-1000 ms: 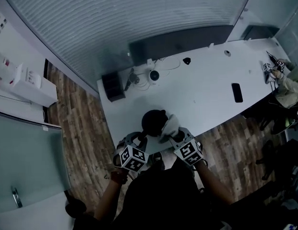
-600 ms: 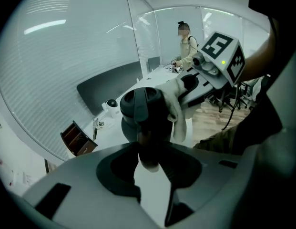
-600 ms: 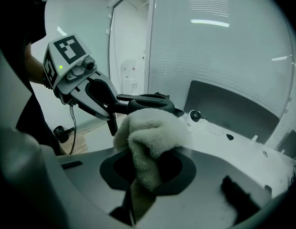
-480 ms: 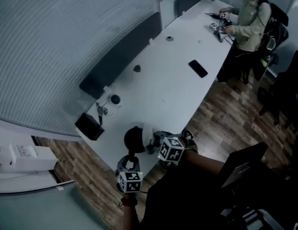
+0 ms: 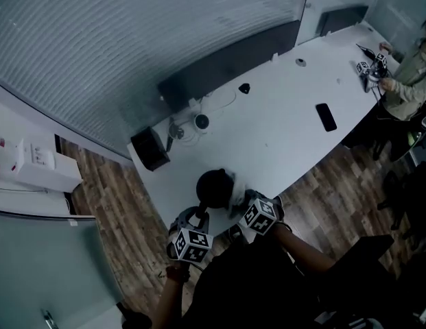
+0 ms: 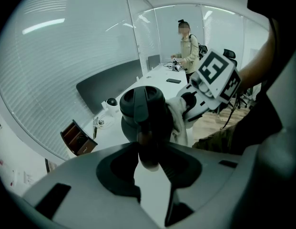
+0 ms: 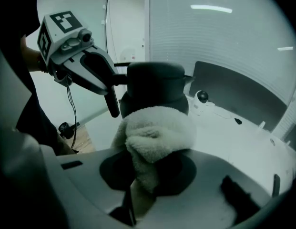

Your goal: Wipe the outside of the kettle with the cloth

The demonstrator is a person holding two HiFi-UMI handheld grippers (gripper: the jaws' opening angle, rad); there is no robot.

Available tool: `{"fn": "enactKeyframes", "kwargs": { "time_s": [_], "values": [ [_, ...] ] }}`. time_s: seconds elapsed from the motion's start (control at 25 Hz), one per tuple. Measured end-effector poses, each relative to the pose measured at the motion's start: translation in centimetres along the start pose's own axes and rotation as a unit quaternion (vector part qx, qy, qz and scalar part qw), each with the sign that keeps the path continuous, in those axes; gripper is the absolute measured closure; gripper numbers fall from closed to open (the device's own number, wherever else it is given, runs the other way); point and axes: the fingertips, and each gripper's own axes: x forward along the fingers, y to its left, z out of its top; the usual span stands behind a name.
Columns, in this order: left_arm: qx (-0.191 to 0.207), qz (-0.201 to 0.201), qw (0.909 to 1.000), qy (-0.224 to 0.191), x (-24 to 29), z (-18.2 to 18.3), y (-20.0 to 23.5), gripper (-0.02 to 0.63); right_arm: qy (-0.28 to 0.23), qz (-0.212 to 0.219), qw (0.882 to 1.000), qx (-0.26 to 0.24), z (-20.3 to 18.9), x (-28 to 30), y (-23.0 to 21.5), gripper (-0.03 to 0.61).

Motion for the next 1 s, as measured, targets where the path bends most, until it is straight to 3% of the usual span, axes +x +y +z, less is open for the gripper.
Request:
{"fn": "enactKeyframes", "kwargs": {
  "time_s": [0.32,0.44,0.56,0.8,1.0],
  "values": [
    [0.004,-0.004,1.0,0.001,0.2,0.3,-0.3,0.483,0.078,0.022,0.997,-0.014,-5.8,6.0,0.1,0.514],
    [0.004,-0.005,1.0,0.003,0.2,0.2,-0.2,0.483,0.076,0.025,0.997,-0.003,-6.6,7.0,0.0,0.514],
    [0.005,-0.006,1.0,0.006,0.3,0.2,0.0,0.483,0.038,0.022,0.999,0.018,-5.9,5.8,-0.2,0.514],
    [0.006,-0.006,0.9999,0.009,0.1,0.1,-0.1,0.482,-0.07,-0.006,0.997,0.03,-3.0,-3.7,-0.9,0.514],
    [0.014,-0.003,0.9998,0.014,0.3,0.3,0.1,0.482,-0.135,-0.03,0.99,-0.026,3.3,-7.3,-3.0,0.514]
  ]
}}
